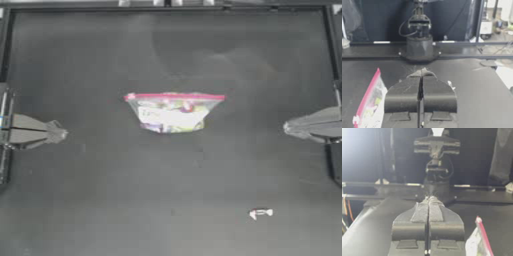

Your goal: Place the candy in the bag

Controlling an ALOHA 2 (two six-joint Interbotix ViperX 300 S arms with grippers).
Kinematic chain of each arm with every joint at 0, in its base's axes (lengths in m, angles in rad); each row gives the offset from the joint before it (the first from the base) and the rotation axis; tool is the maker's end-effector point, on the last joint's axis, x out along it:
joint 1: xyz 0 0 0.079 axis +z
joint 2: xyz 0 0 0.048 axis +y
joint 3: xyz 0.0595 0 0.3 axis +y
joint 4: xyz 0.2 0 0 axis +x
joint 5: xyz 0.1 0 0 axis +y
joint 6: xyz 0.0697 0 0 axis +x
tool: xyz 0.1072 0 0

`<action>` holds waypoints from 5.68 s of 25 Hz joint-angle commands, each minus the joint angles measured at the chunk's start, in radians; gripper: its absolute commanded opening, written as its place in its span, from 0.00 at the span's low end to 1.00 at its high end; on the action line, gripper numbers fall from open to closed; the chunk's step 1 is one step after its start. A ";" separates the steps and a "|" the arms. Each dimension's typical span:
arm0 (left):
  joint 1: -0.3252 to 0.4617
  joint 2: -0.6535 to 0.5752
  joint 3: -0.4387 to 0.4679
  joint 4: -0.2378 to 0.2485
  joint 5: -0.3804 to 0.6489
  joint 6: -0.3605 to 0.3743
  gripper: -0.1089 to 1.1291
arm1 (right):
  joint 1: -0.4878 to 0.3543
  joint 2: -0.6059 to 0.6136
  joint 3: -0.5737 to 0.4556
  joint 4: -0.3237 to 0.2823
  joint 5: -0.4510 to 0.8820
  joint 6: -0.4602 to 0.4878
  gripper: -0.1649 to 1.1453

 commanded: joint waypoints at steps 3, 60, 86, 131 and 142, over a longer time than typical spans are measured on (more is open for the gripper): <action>-0.006 0.014 -0.008 0.006 0.008 0.006 0.11 | 0.000 0.005 0.008 0.031 -0.014 0.003 0.14; 0.114 -0.110 0.023 -0.037 0.210 0.035 0.90 | -0.281 0.495 -0.759 0.003 0.991 -0.140 0.88; 0.129 -0.087 0.040 -0.060 0.210 0.035 0.90 | -0.342 0.953 -1.170 0.133 1.218 -0.388 0.88; 0.156 -0.084 0.060 -0.061 0.210 0.037 0.90 | -0.258 1.296 -1.486 0.160 1.327 -0.416 0.88; 0.156 -0.084 0.055 -0.061 0.210 0.037 0.90 | -0.258 1.336 -1.520 0.149 1.341 -0.416 0.88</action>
